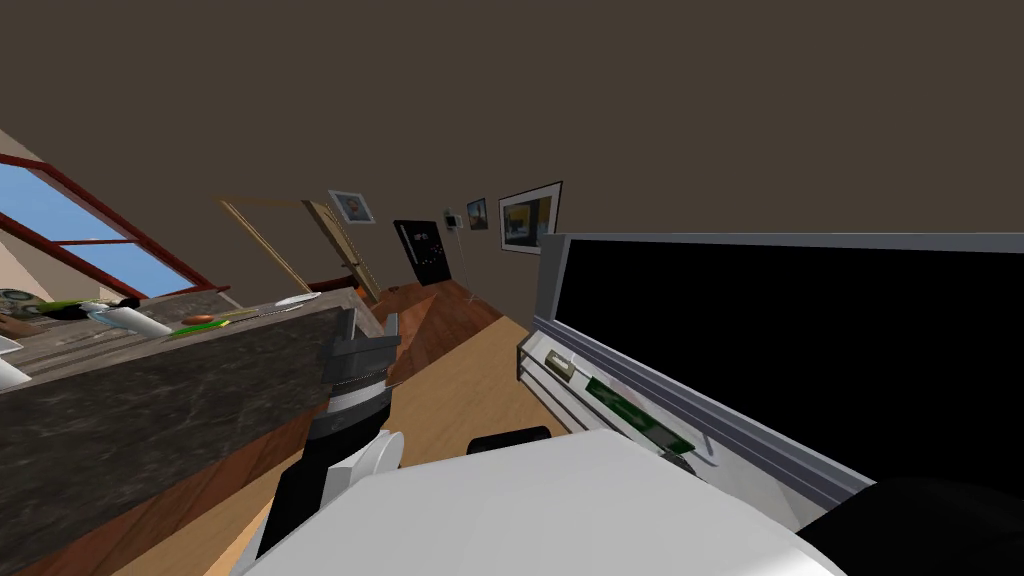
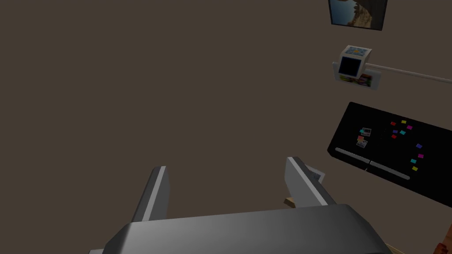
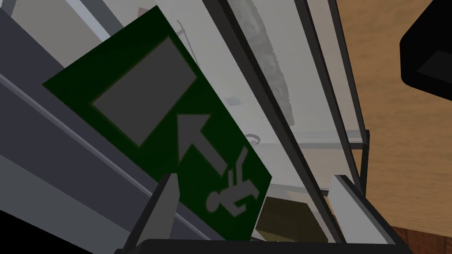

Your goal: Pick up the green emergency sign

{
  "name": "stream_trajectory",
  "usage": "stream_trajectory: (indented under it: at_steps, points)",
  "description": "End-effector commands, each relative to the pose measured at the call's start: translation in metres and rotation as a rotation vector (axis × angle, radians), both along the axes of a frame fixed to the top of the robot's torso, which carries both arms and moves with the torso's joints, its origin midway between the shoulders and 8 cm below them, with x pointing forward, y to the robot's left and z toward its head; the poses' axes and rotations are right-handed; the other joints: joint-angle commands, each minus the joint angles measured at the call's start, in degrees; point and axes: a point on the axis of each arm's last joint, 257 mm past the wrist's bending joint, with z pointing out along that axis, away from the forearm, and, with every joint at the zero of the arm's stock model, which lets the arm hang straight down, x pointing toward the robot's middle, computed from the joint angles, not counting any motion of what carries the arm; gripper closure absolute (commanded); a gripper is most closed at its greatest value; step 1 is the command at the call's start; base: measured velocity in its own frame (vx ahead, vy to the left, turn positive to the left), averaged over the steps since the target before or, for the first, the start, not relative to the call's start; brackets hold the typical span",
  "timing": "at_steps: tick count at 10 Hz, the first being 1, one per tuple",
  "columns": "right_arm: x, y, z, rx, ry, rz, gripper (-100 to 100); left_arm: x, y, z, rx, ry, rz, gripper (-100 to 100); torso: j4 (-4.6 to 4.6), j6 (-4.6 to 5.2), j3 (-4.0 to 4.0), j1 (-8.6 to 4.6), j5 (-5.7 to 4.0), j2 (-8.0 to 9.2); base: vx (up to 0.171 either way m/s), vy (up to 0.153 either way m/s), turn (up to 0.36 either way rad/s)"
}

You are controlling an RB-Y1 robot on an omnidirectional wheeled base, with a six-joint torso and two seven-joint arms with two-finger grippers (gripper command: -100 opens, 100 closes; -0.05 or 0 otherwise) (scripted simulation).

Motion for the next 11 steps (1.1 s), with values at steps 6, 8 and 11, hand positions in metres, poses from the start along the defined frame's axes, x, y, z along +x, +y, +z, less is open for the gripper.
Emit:
stream_trajectory:
  at_steps: [6,8,11]
  points:
    - [-0.04,-0.054,-0.001,-0.15,0.152,0.08,-100,0.0,0.0,0.0,0.0,0.0,0.0,0,-0.02,0.02,-0.04,-0.09,-0.03,-0.07,0.045,-0.036,0.147]
    - [-0.053,-0.066,-0.002,-0.188,0.202,0.11,-100,0.0,0.0,0.0,0.0,0.0,0.0,0,-0.01,-0.02,-0.04,-0.06,-0.01,-0.06,0.053,-0.043,0.175]
    - [-0.071,-0.068,-0.009,-0.206,0.261,0.145,-100,0.0,0.0,0.0,0.0,0.0,0.0,0,-0.02,0.01,-0.05,-0.09,-0.03,-0.08,0.045,-0.049,0.129]
